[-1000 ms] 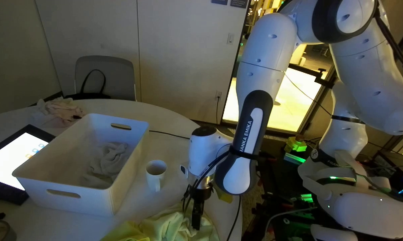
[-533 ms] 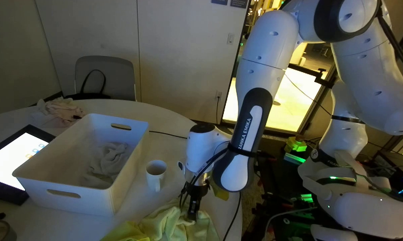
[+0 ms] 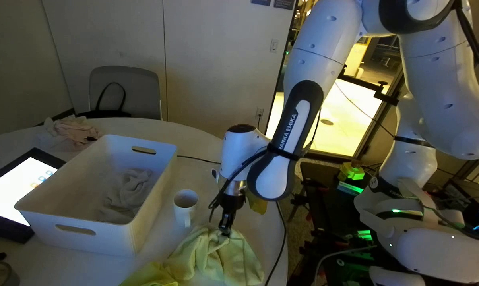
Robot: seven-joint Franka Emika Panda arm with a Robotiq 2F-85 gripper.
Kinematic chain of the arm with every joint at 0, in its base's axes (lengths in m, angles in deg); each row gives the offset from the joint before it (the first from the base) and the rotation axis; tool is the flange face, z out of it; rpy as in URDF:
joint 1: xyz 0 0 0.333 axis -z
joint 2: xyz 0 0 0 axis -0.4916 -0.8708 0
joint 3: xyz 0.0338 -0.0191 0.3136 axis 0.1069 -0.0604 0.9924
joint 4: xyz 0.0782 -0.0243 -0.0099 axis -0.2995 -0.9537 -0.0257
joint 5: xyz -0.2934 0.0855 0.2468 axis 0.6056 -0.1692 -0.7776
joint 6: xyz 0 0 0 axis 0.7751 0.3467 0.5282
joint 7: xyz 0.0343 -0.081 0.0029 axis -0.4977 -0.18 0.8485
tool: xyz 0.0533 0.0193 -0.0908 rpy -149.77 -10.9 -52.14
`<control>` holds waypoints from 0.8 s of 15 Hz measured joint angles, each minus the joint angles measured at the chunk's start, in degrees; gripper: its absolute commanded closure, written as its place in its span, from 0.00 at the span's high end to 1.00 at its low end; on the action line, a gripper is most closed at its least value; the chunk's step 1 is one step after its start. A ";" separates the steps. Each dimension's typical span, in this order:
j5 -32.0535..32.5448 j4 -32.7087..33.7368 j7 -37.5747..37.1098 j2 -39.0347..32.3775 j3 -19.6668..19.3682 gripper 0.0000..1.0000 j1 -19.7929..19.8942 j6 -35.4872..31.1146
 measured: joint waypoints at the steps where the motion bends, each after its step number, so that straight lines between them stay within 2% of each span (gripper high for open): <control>1: 0.00 -0.83 0.26 1.78 0.18 0.11 1.06 0.38; 4: 0.00 -3.68 0.85 8.42 0.31 0.10 3.63 2.10; 7: -0.06 -6.09 1.45 16.31 0.30 0.10 5.15 6.87; 12: 0.28 -7.39 1.13 29.03 -2.25 0.10 4.76 17.11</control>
